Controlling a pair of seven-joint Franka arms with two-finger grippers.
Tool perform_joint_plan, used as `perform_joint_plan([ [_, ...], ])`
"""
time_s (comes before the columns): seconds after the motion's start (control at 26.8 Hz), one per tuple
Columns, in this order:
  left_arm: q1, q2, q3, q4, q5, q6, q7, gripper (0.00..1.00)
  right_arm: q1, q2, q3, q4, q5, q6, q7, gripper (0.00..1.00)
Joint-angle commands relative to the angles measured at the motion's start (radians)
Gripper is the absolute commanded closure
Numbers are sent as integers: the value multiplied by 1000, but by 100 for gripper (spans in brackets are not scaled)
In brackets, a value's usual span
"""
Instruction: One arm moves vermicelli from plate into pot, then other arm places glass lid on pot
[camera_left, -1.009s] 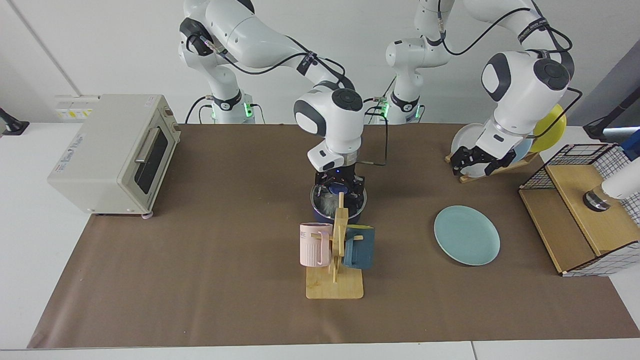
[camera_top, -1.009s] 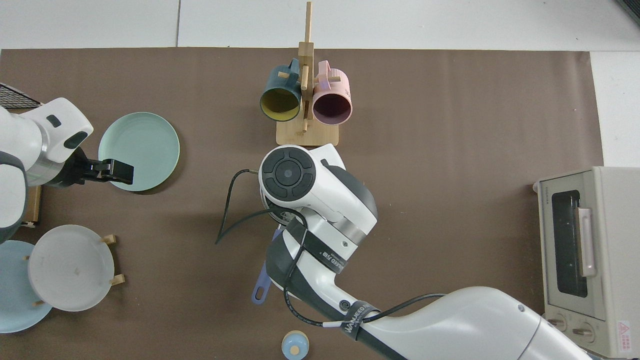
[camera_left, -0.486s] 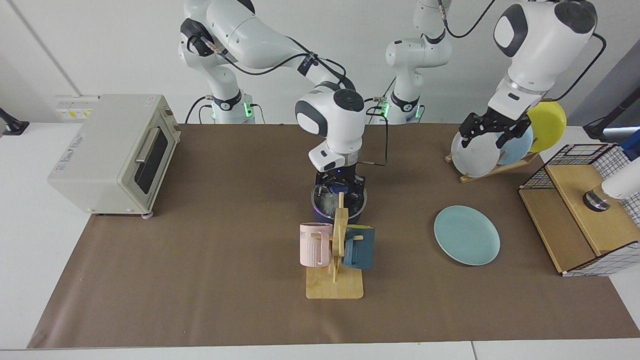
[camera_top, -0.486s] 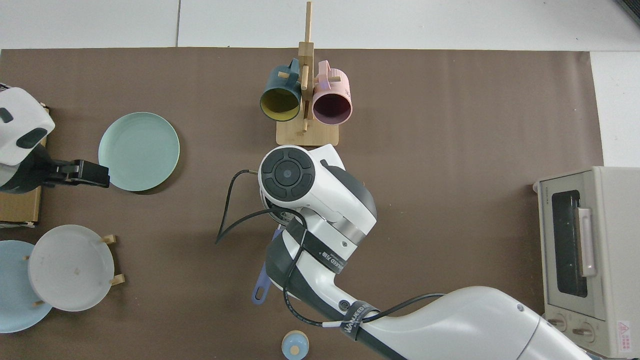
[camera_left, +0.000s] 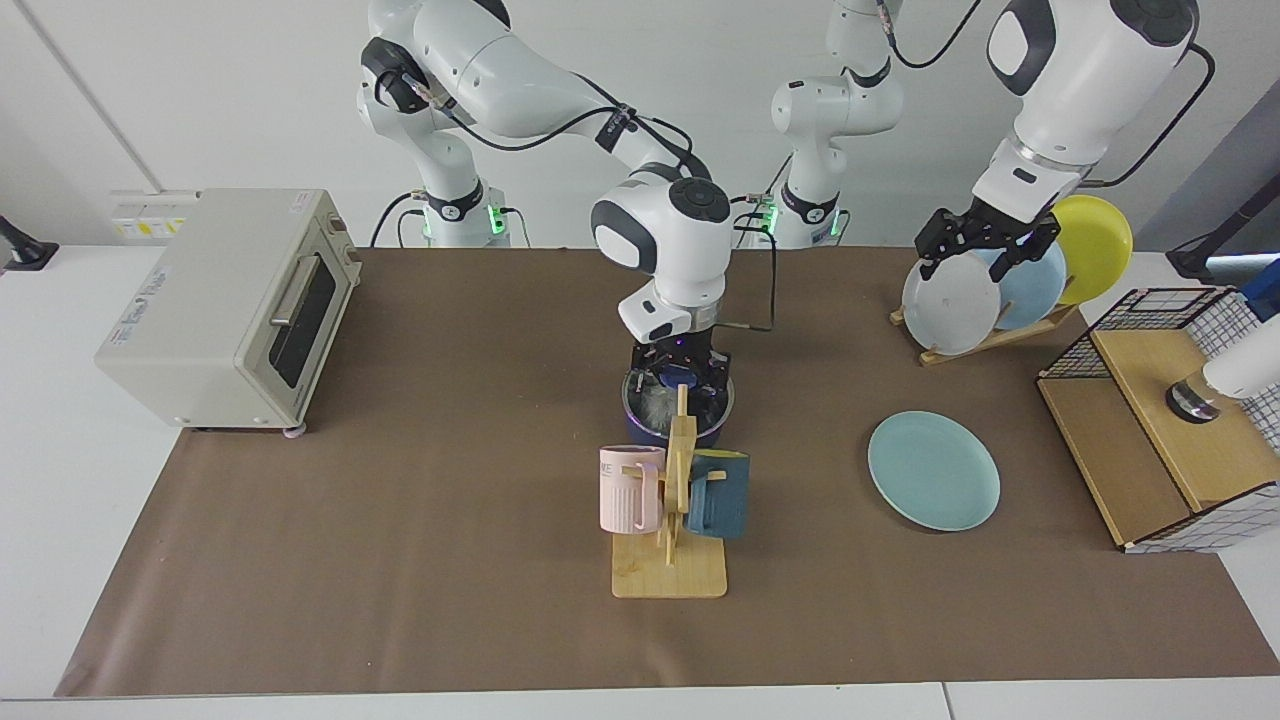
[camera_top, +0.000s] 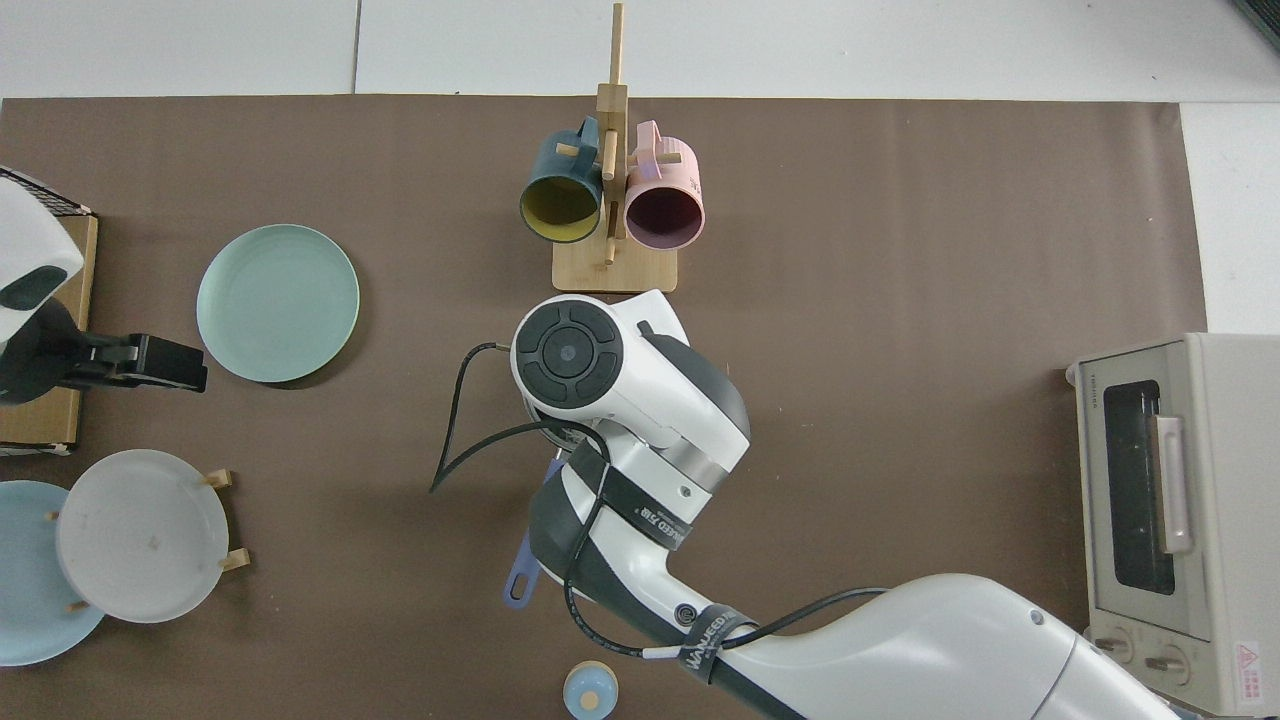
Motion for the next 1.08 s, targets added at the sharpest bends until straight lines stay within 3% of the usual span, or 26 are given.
perform_joint_plan([
  [0.0, -15, 4, 11, 10, -5, -9, 8, 0, 1, 38, 10, 14, -53, -28, 35, 100],
  [0.11, -15, 2, 13, 12, -3, -17, 8, 0, 3, 41, 8, 14, -47, -29, 35, 100],
  [0.15, -15, 1, 13, 12, -3, -17, 8, 0, 3, 41, 10, 16, -44, -29, 35, 90],
  [0.22, -15, 1, 14, 12, -3, -18, 8, 0, 1, 44, 11, 16, -43, -29, 35, 64],
  [0.3, -15, 1, 14, 12, -2, -17, 8, 0, 3, 45, 11, 19, -43, -31, 35, 45],
  [0.34, -15, 1, 14, 12, -2, -14, 10, 0, 3, 45, 11, 20, -43, -34, 36, 17],
  [0.37, -15, 1, 14, 12, -2, -9, 10, 0, 3, 45, 11, 20, -43, -34, 36, 0],
  [0.52, -12, 1, 14, 12, -2, -9, 10, 0, -8, 44, 25, 31, -41, -58, 35, 0],
  [0.71, -4, 1, 14, 12, -2, -9, 10, 0, -42, 44, 85, 94, -41, -141, 32, 0],
  [1.05, -1, 1, 13, 12, -2, -9, 10, 0, -137, 12, 231, 178, -41, -236, 27, 0],
])
